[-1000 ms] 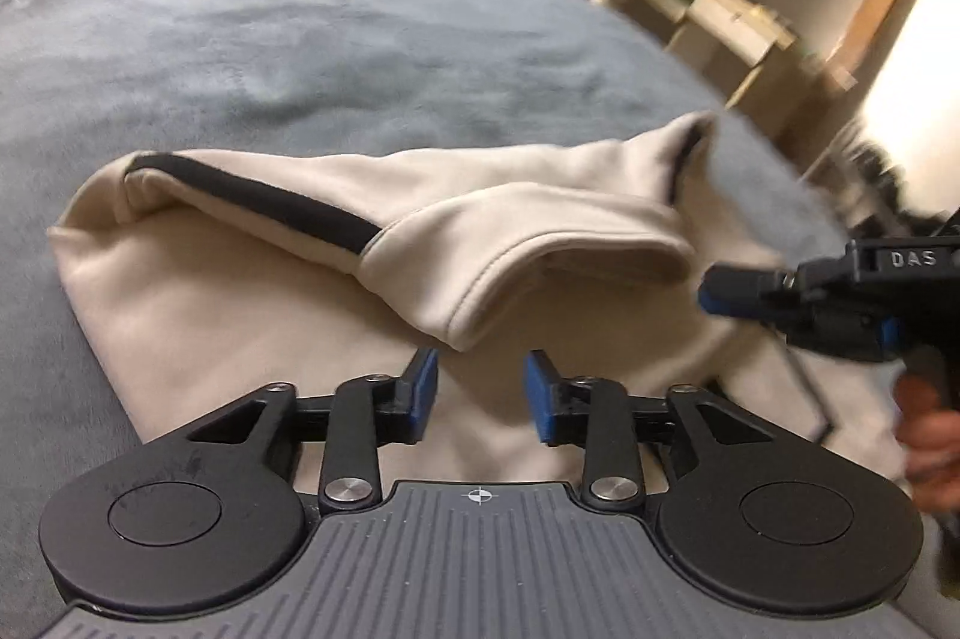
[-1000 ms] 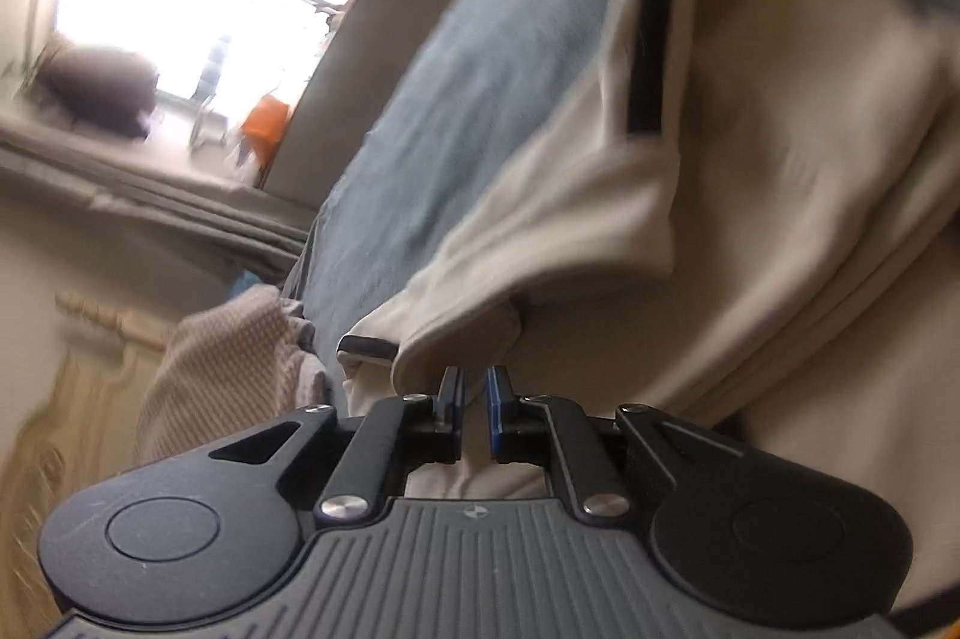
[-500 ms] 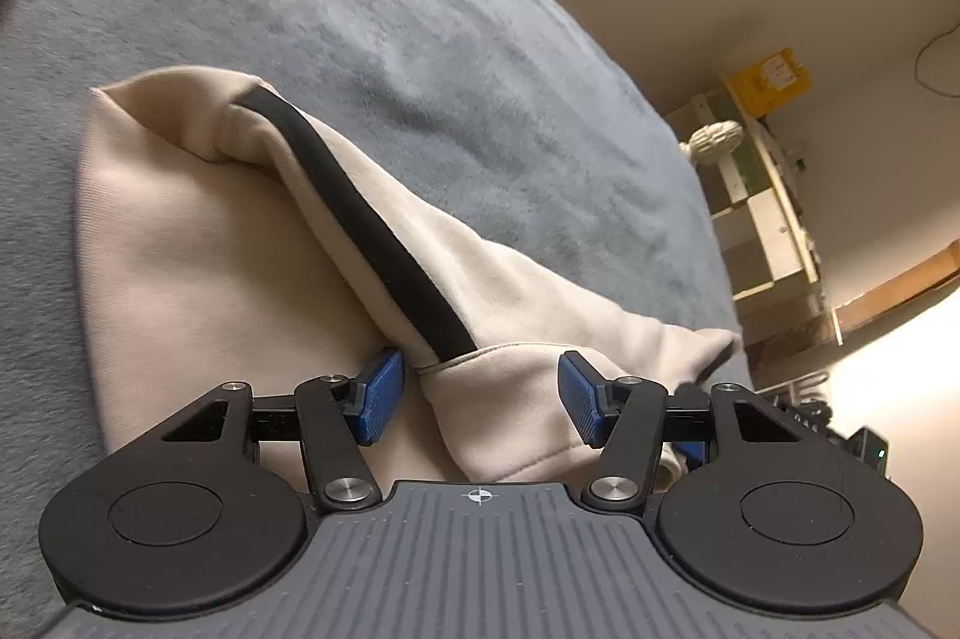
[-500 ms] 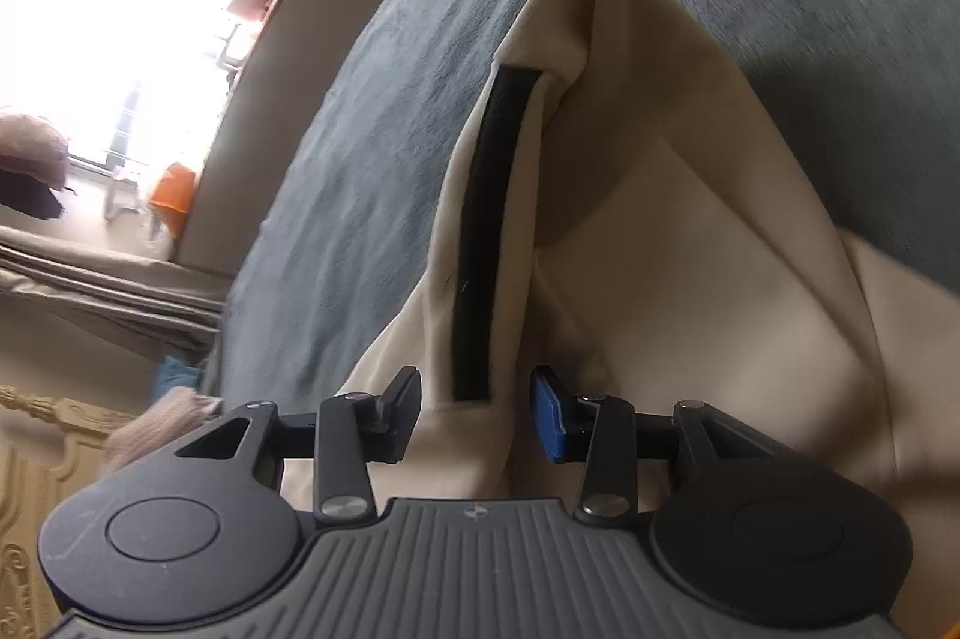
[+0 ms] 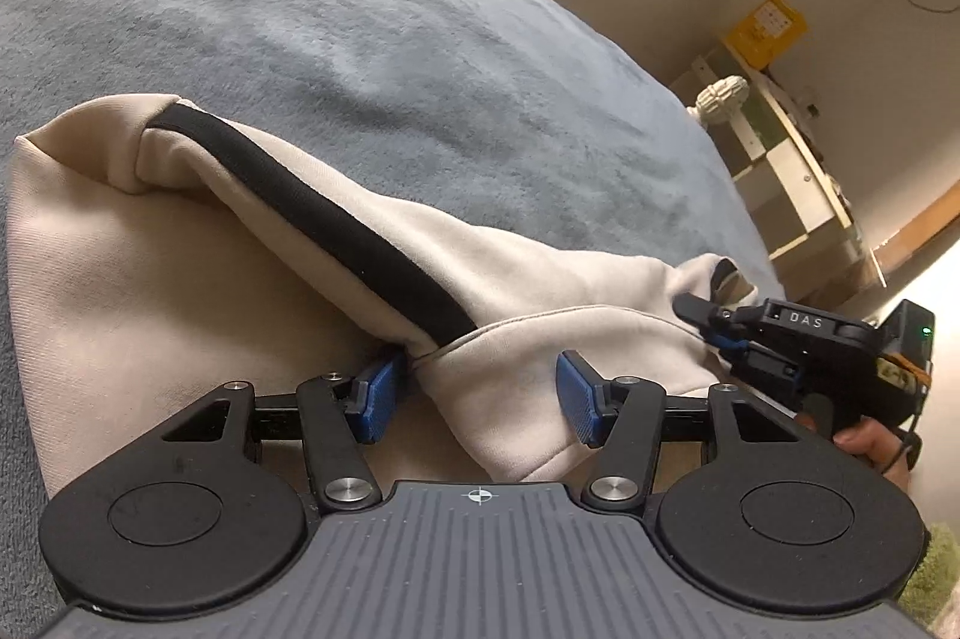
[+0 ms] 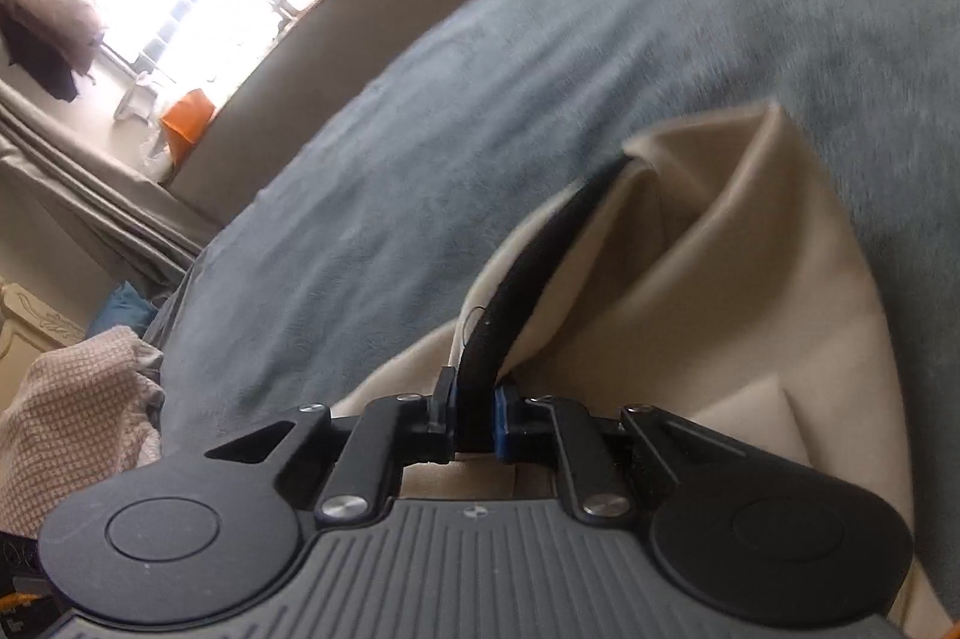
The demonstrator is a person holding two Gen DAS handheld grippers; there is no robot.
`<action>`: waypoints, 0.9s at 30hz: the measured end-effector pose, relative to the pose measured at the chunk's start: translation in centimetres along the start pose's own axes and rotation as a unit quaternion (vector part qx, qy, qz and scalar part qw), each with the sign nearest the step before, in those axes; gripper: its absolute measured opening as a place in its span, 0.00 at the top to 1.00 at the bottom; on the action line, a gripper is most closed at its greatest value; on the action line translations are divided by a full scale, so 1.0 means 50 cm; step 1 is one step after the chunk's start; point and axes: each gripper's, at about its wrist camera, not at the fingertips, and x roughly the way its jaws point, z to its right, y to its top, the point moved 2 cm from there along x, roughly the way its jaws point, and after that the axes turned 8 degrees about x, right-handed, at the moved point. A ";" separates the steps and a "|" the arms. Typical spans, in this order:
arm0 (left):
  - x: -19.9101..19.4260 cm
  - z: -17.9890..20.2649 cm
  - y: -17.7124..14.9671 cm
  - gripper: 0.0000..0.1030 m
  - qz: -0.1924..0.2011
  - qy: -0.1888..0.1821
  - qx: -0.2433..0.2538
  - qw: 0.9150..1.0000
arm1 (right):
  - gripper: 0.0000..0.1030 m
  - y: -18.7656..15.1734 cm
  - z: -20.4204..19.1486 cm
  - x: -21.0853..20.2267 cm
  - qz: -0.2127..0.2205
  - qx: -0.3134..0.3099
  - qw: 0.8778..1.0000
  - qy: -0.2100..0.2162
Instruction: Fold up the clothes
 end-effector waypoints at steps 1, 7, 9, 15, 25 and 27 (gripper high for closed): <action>-0.002 -0.001 -0.001 0.47 -0.001 -0.001 0.002 1.000 | 0.86 -0.002 0.010 -0.005 0.000 0.017 1.000 0.007; -0.069 0.018 -0.013 0.47 0.027 0.033 0.080 0.996 | 0.79 -0.043 0.000 -0.087 0.019 -0.006 1.000 0.003; -0.099 0.036 -0.016 0.47 0.047 0.054 0.130 0.989 | 0.78 -0.060 -0.027 -0.115 0.022 -0.046 0.999 -0.002; -0.092 0.110 -0.004 0.47 0.086 0.042 0.208 0.973 | 0.79 -0.115 -0.145 -0.136 0.037 -0.200 0.979 0.006; 0.014 0.101 -0.059 0.46 0.013 0.074 0.240 0.968 | 0.76 -0.199 -0.118 -0.044 -0.013 -0.296 0.954 -0.044; 0.015 0.100 -0.061 0.46 0.014 0.075 0.245 0.966 | 0.75 -0.195 -0.138 -0.058 -0.011 -0.286 0.957 -0.049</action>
